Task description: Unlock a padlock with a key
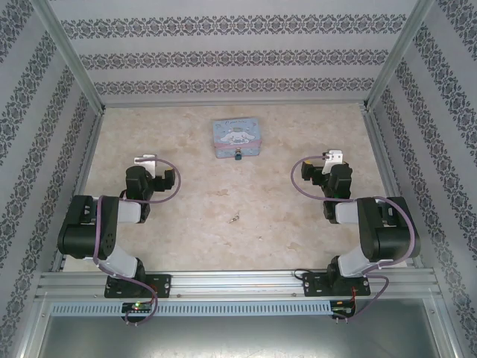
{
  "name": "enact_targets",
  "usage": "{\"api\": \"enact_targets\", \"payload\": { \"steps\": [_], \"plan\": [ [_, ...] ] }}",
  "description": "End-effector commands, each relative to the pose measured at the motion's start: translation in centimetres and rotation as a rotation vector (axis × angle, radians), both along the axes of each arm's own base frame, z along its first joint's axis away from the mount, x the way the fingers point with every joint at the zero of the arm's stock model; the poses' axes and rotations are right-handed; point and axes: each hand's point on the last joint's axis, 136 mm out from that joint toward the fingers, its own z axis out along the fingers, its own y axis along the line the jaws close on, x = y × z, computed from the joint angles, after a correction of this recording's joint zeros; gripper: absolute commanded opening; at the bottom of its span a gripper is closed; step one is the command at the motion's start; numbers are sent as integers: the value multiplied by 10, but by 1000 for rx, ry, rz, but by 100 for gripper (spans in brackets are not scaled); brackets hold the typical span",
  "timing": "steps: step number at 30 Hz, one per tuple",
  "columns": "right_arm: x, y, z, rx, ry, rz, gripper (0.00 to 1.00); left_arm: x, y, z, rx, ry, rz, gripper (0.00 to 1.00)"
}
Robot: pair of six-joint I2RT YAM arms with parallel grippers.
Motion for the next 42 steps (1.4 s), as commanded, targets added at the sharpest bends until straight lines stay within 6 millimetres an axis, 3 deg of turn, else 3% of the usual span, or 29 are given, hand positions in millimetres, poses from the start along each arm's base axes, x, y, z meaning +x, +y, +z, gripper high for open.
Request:
{"api": "enact_targets", "payload": {
  "steps": [1, 21, 25, 29, 34, 38, 42],
  "plan": [
    [2, 1, 12, 3, -35, 17, 98, 5, 0, 12, -4, -42, -2, 100],
    [2, 0, 13, 19, -42, 21, 98, 5, 0, 13, -6, -46, -6, 100],
    [-3, -6, 30, 18, -63, -20, 98, 7, -1, 26, -8, -38, -7, 100],
    [-5, -8, 42, 63, 30, -50, 98, 8, 0, 45, -6, -4, -4, 100],
    [0, -22, 60, 289, 71, -214, 98, 15, -10, 73, -77, 48, -38, 100],
    [19, 18, 78, 460, 81, -1, 98, 33, -15, 96, -212, 77, 0, 100],
    [42, 57, 87, 630, 168, 155, 86, 57, -23, 106, -379, 155, 53, 100]
  ]
}}
